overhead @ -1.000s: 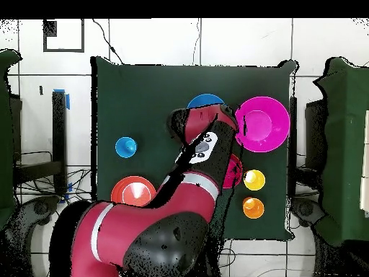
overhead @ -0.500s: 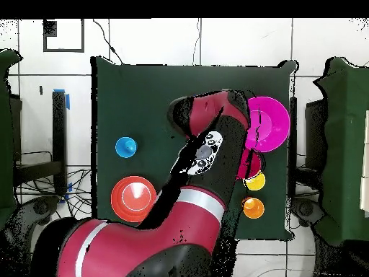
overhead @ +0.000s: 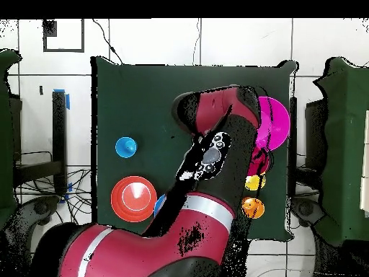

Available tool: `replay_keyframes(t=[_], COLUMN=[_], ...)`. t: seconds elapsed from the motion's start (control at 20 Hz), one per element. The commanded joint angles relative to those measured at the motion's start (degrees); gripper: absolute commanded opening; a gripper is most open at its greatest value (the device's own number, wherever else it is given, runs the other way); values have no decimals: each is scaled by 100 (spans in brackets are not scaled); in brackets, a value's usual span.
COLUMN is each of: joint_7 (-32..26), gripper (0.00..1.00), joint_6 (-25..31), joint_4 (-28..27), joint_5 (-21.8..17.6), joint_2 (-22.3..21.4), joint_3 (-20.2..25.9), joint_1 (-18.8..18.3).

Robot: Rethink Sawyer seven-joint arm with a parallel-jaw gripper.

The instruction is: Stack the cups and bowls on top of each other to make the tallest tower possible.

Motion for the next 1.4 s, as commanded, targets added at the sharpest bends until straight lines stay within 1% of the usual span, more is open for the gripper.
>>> replay_keyframes(t=[0.05,0.35,0.55,0.85,1.1,1.4], joint_7=[-913,-518,-347,-188,-216,-289], gripper=[0,0,0,0,0,0], joint_6=[-354,-528,-693,-715,-617,-600], joint_4=[283,942,1123,1177,1044,957], joint_5=[-203,63,186,254,203,139], joint_2=[325,133,127,56,42,79], joint_3=[858,998,1142,1186,1209,1248], joint_1=[-133,-149,-169,-117,-52,-91])
